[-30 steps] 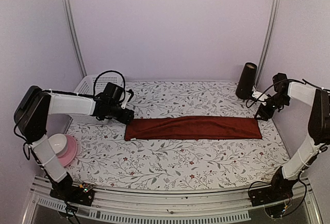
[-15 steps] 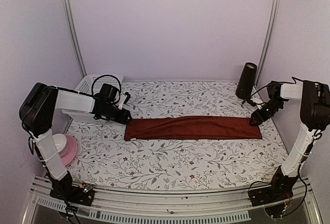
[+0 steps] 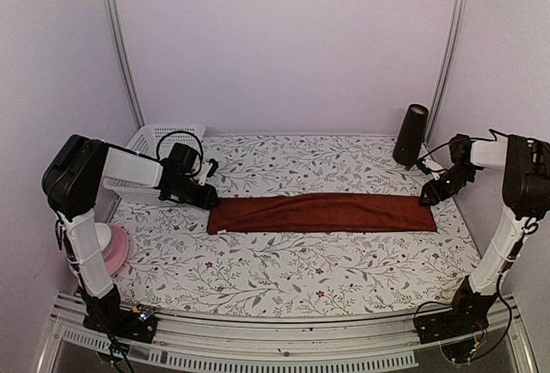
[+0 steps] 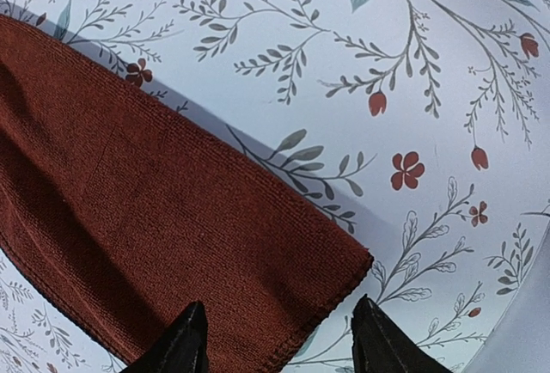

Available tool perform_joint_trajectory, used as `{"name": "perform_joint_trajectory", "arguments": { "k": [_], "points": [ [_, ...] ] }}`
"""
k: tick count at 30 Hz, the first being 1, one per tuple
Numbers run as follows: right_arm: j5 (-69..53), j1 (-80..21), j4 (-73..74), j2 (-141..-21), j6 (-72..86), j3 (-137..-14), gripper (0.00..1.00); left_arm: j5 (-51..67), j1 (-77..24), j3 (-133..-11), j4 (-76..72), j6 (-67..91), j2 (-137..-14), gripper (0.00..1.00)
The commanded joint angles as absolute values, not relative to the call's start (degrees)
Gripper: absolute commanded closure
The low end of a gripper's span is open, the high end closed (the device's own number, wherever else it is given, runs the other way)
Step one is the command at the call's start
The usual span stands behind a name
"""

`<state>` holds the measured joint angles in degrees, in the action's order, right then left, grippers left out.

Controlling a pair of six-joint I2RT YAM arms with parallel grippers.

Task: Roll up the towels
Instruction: Adjust the towel at the center of the board.

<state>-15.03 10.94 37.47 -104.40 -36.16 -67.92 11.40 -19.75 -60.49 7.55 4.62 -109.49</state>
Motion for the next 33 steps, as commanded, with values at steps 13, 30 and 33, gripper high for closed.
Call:
{"name": "perform_joint_trajectory", "arguments": {
  "k": [13,30,33],
  "points": [
    [-10.0,11.91,30.9,-102.58,-24.27,-66.77,0.39,16.2,-19.49,-59.52,3.16,6.23,-112.14,1.0],
    [-14.29,11.77,31.33,-106.02,-19.11,-67.67,0.43,4.61,-20.42,-55.14,0.07,9.88,-105.88,1.0],
    [-15.76,11.77,30.74,-106.37,-18.23,-67.44,0.43,0.99,-21.17,-55.0,-0.01,10.62,-104.66,1.0]
  ]
}}
